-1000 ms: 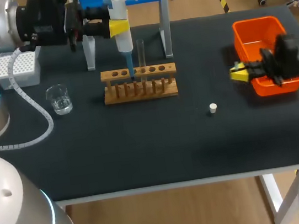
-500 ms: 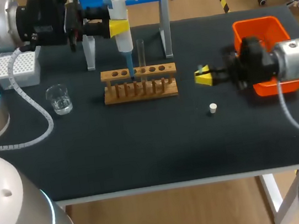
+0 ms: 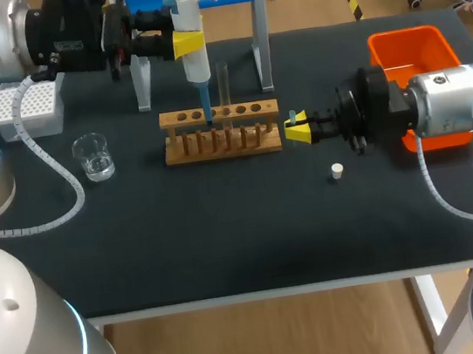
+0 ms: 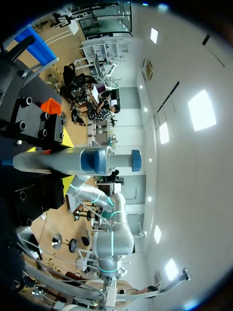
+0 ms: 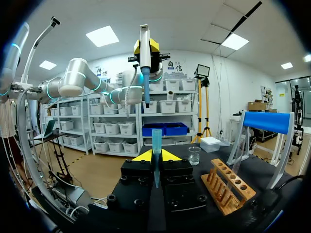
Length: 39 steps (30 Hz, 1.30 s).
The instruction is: Invert the test tube, pick up the pipette, mount the tip to pipette, aspirate from beaker and dispense into the tube, eject the tip, return the pipette, and cap with the stopper.
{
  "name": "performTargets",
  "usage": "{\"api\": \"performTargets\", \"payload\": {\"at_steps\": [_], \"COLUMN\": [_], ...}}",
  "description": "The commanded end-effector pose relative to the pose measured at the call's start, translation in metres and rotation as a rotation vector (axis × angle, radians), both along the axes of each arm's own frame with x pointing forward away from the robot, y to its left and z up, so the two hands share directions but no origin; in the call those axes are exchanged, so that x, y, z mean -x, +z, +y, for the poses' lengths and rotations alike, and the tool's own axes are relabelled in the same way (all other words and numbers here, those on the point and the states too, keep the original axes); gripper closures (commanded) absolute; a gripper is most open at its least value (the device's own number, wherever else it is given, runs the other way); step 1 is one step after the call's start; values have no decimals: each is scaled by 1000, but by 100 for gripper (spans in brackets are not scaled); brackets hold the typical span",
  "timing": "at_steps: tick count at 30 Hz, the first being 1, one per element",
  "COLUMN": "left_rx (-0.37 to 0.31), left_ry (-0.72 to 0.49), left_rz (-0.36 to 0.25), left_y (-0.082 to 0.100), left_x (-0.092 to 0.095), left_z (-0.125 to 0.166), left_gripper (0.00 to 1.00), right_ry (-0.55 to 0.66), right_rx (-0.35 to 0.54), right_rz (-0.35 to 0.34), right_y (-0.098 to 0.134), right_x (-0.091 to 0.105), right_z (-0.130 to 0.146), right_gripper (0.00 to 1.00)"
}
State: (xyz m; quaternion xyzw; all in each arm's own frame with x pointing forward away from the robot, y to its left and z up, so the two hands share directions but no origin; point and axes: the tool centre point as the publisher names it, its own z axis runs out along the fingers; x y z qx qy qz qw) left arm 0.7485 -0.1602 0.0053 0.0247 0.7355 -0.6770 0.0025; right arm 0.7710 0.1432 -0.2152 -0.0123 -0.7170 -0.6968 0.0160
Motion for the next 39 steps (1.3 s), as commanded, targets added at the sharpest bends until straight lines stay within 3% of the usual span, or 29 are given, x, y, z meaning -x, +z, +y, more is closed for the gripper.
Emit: {"api": "performTargets", "payload": {"at_steps": [1,12,18,31,39], "left_rx": [0,0,0,0,0], "left_ry": [-3,-3,-3,-3,-3], "left_rz": [-1,-1,-1,-1,-1], "left_y": [0,0,0,0,0], "left_x": [-1,-1,-1,-1,-1], "left_z": [-1,-1,-1,-1,-1], "left_gripper": [100,100,100,100,100], "right_ry": [-1,-8,-13,14,14], "right_rx": [-1,6,11,-5,-5], "right_rz": [-1,23,13,3,3], "right_y": [0,13,24,19,19], "right_x": [0,8,18,18,18], "right_z": [-1,14,40,92,92], "right_gripper": [100,100,100,100,100]}}
